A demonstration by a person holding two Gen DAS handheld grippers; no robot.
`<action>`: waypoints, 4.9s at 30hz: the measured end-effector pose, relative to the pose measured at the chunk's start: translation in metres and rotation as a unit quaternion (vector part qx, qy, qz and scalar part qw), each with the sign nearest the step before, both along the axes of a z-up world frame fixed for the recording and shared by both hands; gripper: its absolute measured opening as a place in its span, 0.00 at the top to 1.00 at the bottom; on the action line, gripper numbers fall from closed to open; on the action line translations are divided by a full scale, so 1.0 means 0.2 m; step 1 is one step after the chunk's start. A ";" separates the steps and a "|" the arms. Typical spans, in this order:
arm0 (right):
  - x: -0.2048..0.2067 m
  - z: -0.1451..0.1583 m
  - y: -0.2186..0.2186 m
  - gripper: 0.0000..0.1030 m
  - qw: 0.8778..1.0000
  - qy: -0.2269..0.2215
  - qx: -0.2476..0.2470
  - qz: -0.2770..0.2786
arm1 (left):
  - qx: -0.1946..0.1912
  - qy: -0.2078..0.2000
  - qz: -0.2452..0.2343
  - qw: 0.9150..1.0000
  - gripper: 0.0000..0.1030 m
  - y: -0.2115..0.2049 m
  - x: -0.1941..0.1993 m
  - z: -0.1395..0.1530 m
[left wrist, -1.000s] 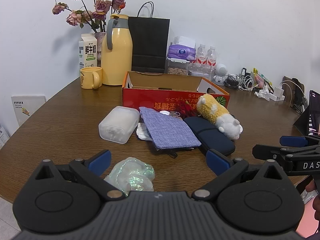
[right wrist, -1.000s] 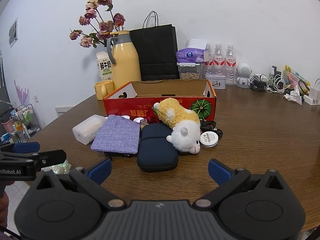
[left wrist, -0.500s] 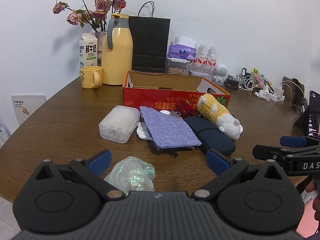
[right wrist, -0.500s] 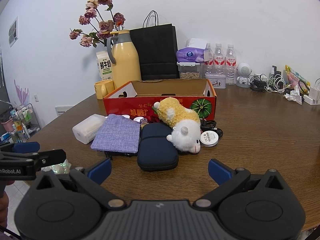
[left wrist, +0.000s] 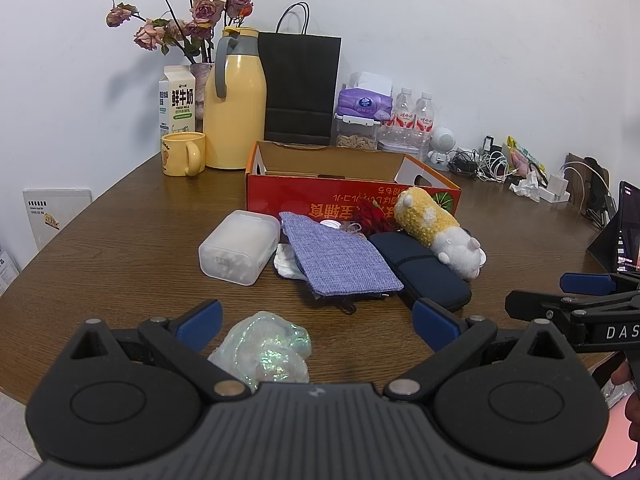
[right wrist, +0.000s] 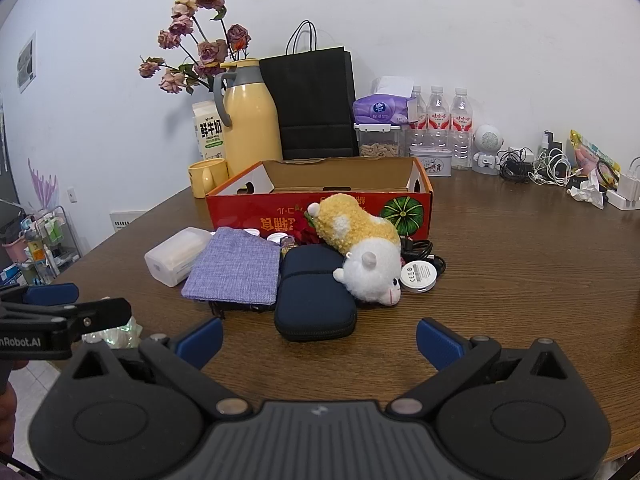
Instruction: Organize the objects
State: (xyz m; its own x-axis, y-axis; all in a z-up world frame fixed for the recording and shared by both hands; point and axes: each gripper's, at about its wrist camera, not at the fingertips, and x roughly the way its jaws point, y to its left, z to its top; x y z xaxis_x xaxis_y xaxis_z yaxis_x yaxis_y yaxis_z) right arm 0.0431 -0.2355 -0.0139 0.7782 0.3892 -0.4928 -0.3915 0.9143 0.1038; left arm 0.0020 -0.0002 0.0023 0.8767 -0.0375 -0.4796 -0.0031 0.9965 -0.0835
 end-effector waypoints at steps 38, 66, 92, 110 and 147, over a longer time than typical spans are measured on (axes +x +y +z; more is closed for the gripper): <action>0.00 -0.02 0.03 0.00 1.000 0.003 -0.006 0.009 | -0.003 0.000 0.004 1.000 0.00 0.03 0.00 -0.01; -0.04 -0.06 0.75 0.00 0.980 0.002 -0.043 0.195 | -0.043 0.011 0.091 0.995 0.00 0.61 -0.19 -0.13; 0.05 -0.19 0.84 0.61 0.974 0.033 -0.038 0.222 | -0.055 0.040 0.094 0.993 0.00 0.65 -0.13 -0.22; 0.17 -0.18 0.50 0.61 0.989 0.010 -0.005 0.147 | 0.011 0.067 0.052 0.996 0.72 0.38 0.09 -0.27; 1.41 0.24 0.40 0.61 0.994 -0.093 -0.024 0.046 | -0.018 -0.046 0.050 0.998 0.72 -0.01 1.49 0.22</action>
